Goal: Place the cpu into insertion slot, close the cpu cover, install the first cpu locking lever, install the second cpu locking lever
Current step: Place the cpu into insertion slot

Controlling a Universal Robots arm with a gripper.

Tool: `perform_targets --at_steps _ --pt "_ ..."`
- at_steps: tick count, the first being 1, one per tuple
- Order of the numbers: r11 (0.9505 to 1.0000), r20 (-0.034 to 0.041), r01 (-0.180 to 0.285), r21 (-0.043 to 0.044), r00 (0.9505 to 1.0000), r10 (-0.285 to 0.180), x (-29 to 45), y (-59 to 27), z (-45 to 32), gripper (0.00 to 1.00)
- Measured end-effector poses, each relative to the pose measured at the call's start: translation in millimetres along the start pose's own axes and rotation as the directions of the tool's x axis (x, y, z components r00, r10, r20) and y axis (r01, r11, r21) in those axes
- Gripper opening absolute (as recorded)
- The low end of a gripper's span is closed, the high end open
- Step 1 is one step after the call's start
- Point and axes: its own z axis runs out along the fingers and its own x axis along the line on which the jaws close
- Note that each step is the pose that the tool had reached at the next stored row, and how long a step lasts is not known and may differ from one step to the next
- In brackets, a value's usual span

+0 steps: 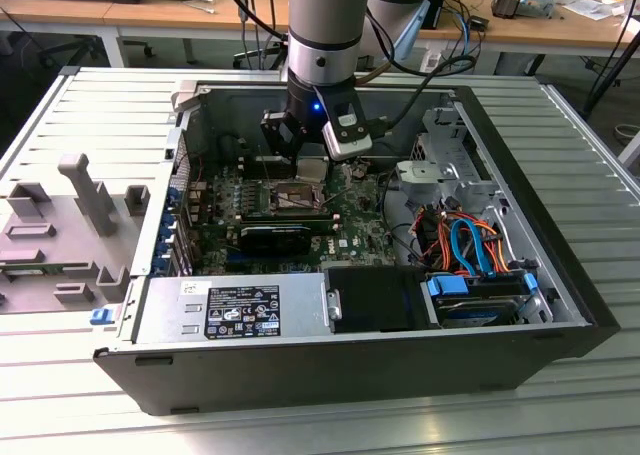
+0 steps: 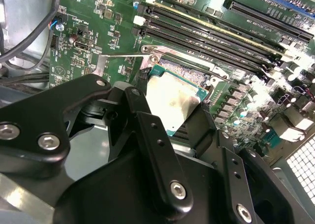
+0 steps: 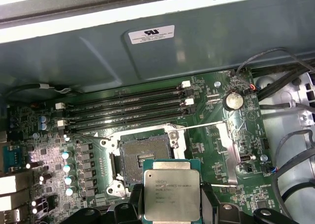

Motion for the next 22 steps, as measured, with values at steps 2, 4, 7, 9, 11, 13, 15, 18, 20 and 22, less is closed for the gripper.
perform_targets --at_steps 2,4,7,9,11,13,15,18,20,22 --pt "1.0 0.0001 -0.001 0.0 1.0 0.001 0.0 0.0 0.0 0.55" --pt "1.0 0.0002 -0.002 0.0 1.0 0.002 0.0 0.0 0.0 0.55" --pt "1.0 0.0003 -0.004 0.0 1.0 0.004 0.0 0.0 0.0 0.55" --pt "1.0 0.0004 -0.005 -0.0001 1.0 0.005 0.0 0.0 0.0 0.55" --pt "1.0 0.0005 -0.006 -0.0001 1.0 0.006 0.0 0.0 0.0 0.55" --pt "1.0 0.0006 -0.007 -0.0001 1.0 0.007 0.0 0.0 0.0 0.55" --pt "1.0 0.0006 -0.008 -0.0001 1.0 0.008 0.0 0.0 0.0 0.55" --pt "1.0 0.0008 -0.01 -0.0002 1.0 0.01 0.0 0.0 0.1 0.55" --pt "0.9999 0.0009 -0.011 -0.0002 0.9999 0.011 0.0 0.0 0.1 0.55" --pt "0.9999 0.0009 -0.011 -0.0002 0.9999 0.011 0.0 0.0 0.1 0.55"
